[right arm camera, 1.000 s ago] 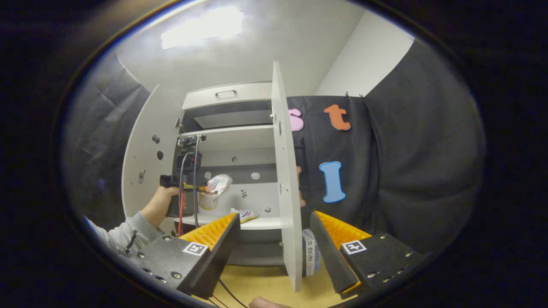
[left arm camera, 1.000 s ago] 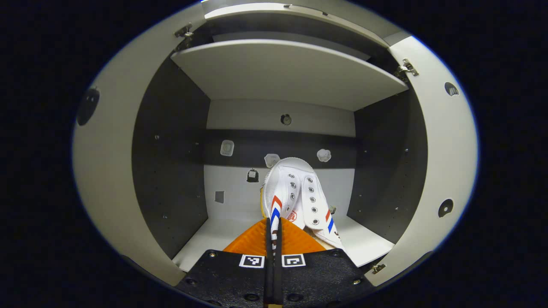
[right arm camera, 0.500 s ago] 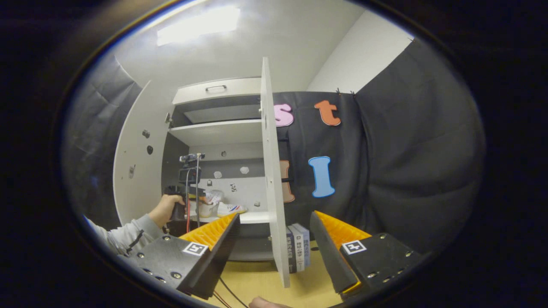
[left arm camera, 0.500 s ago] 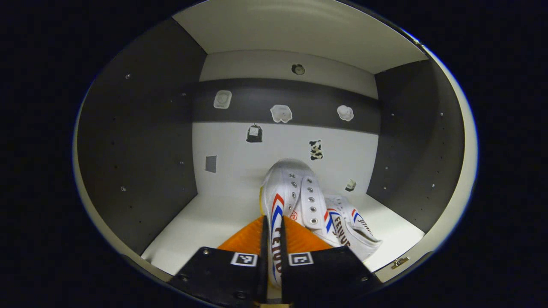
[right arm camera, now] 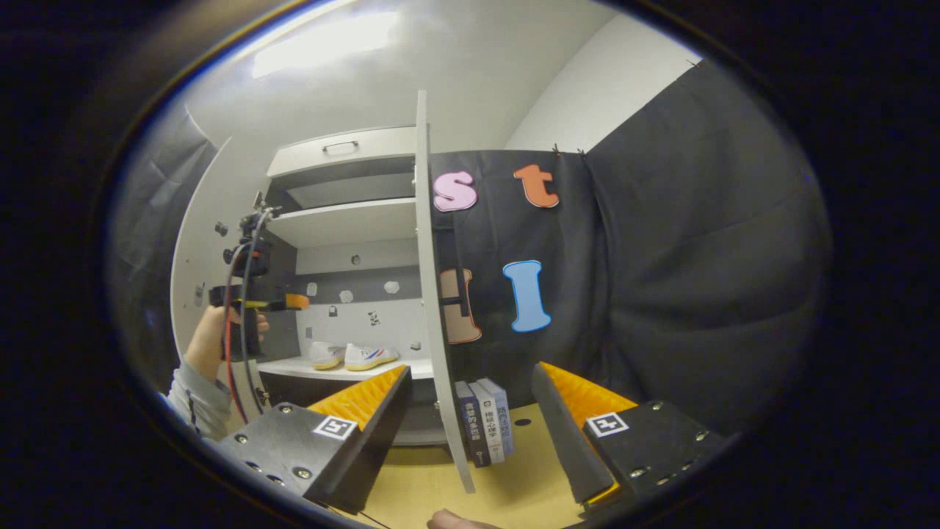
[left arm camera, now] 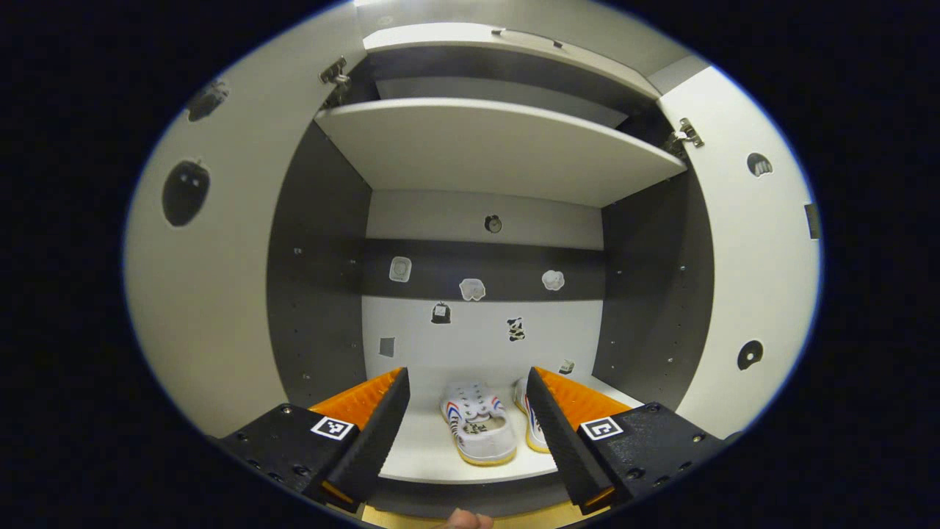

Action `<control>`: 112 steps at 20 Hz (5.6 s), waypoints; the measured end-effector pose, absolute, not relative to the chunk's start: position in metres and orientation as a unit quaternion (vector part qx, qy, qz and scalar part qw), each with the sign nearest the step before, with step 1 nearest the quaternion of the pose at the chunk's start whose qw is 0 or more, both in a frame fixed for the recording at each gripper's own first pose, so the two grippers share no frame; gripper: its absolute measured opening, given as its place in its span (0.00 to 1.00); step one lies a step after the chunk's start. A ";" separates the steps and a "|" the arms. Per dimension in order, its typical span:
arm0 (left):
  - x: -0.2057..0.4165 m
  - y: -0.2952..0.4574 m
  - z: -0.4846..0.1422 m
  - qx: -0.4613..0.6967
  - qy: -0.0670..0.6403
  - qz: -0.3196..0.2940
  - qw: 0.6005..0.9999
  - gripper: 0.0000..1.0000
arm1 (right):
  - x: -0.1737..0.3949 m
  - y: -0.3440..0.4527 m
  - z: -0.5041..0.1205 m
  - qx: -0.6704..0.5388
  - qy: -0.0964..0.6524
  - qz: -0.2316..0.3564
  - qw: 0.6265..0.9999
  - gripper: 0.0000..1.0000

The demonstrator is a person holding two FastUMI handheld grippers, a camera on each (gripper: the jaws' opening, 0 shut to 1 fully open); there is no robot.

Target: Grab one shoe with the right hand and put it into the shoe cabinet, grab the other shoe with the left hand and put it into the shoe cabinet; then close the right door with the right hand and the left door with the left hand.

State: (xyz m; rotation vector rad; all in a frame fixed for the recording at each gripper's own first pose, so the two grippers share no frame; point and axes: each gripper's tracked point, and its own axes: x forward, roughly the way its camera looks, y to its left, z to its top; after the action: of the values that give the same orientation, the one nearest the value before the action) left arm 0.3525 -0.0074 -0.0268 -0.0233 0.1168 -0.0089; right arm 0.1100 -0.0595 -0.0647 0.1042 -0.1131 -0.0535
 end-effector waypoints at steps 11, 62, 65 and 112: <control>0.206 -0.001 -0.026 -0.003 0.044 -0.055 0.998 0.96 | 0.145 -0.142 -0.040 -0.024 -0.015 -0.049 0.998 0.96; -0.047 0.144 -0.059 -0.026 0.036 -0.001 0.999 0.96 | 0.215 0.058 0.001 0.015 0.030 0.105 0.994 0.94; -0.048 0.143 -0.060 -0.023 0.033 0.000 0.999 0.96 | 0.199 0.059 -0.003 0.002 0.026 0.110 0.994 0.96; 0.134 0.218 0.008 -0.013 0.081 0.057 0.995 0.95 | 0.022 0.046 -0.028 0.032 0.000 0.124 0.992 0.96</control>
State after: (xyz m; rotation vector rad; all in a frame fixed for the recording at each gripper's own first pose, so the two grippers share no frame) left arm 0.1336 0.2175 0.0083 -0.0252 0.1624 0.1139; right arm 0.0220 0.0461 -0.0284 0.0650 0.0008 0.2477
